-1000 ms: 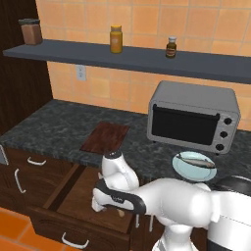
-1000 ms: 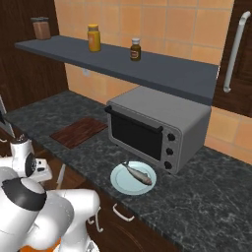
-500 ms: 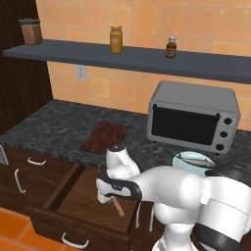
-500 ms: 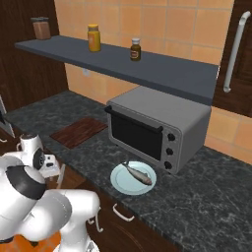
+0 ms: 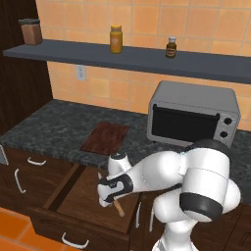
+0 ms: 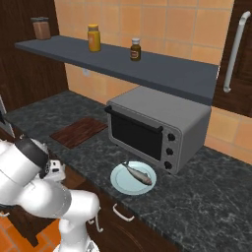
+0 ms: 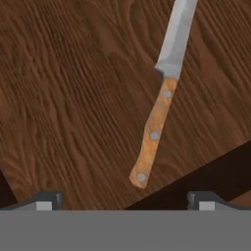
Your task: Pick up the knife from the drawer and place it on the cutting board. Then place the meat from the plate to the cutting board.
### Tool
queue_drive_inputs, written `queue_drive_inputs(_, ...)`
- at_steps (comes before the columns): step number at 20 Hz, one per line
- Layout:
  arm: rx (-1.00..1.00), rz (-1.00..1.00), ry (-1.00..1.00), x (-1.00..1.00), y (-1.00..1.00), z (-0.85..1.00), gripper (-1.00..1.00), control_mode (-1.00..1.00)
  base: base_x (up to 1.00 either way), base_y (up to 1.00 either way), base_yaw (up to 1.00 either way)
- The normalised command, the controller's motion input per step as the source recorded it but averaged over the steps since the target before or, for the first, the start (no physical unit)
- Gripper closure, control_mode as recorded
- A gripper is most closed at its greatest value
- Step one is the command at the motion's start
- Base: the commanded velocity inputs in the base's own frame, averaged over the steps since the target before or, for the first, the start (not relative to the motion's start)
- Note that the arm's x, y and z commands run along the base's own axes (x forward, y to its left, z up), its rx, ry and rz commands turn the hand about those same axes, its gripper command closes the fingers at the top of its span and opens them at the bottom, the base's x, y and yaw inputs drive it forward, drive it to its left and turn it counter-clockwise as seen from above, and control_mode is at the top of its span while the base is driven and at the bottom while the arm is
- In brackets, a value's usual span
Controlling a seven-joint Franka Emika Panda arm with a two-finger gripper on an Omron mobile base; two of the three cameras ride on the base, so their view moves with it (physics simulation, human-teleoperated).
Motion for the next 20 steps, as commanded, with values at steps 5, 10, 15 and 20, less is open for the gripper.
queue_drive_inputs(5,0.0,0.0,-0.05,0.2,0.0,-0.2,-1.0,-1.0,0.0,0.0,0.0)
queue_drive_inputs(10,0.0,0.0,0.0,0.2,0.0,-0.11,-1.0,-1.0,0.0,0.0,0.0)
queue_drive_inputs(15,0.0,0.0,0.0,0.21,0.13,-0.3,-1.0,-1.0,0.0,0.0,0.0)
queue_drive_inputs(20,0.0,0.0,0.0,0.14,0.15,-0.35,-1.0,-1.0,0.0,0.0,0.0)
